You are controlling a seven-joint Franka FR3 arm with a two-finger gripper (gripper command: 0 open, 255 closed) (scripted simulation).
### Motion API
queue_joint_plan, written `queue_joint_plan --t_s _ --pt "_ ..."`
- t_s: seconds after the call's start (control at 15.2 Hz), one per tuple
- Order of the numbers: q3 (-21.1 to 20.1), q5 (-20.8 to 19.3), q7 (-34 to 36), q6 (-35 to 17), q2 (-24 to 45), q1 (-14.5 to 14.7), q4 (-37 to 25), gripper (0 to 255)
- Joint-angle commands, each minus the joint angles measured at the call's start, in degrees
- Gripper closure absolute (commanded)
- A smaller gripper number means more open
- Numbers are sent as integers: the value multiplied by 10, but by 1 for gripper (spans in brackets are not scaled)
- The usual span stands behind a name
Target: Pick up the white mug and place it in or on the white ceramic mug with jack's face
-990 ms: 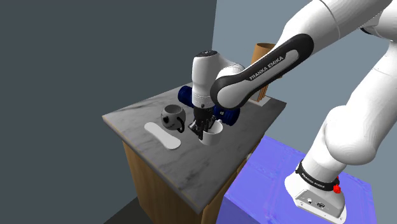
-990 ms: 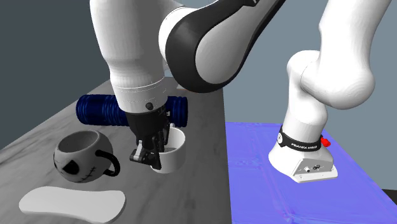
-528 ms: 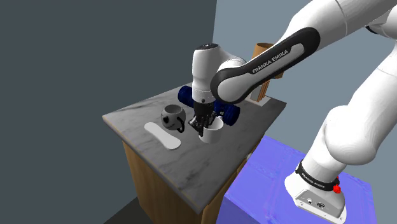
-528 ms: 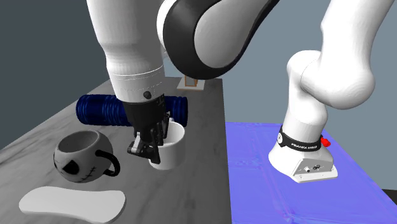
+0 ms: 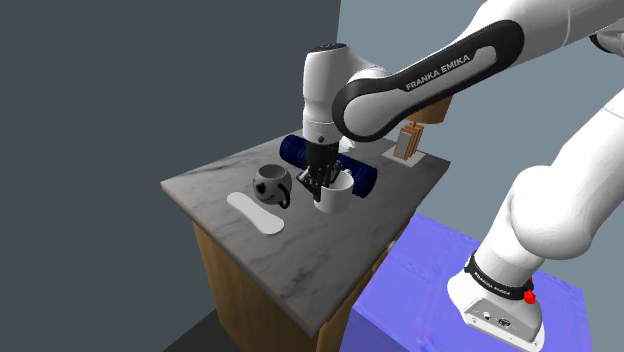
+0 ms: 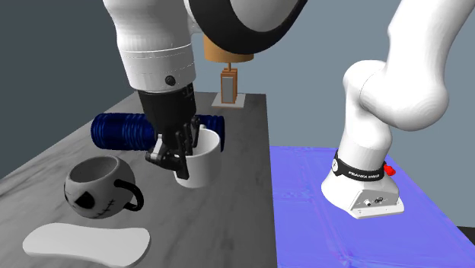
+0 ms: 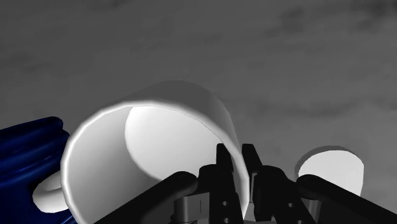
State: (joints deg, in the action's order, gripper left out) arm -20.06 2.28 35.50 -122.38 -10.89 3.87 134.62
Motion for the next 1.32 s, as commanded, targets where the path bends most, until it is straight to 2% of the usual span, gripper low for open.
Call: queue_joint_plan --t_s 0.0,1.25 --pt "1 3 -2 16 -8 1 -8 255" --pt "13 11 -14 166 -51 0 -117 255"
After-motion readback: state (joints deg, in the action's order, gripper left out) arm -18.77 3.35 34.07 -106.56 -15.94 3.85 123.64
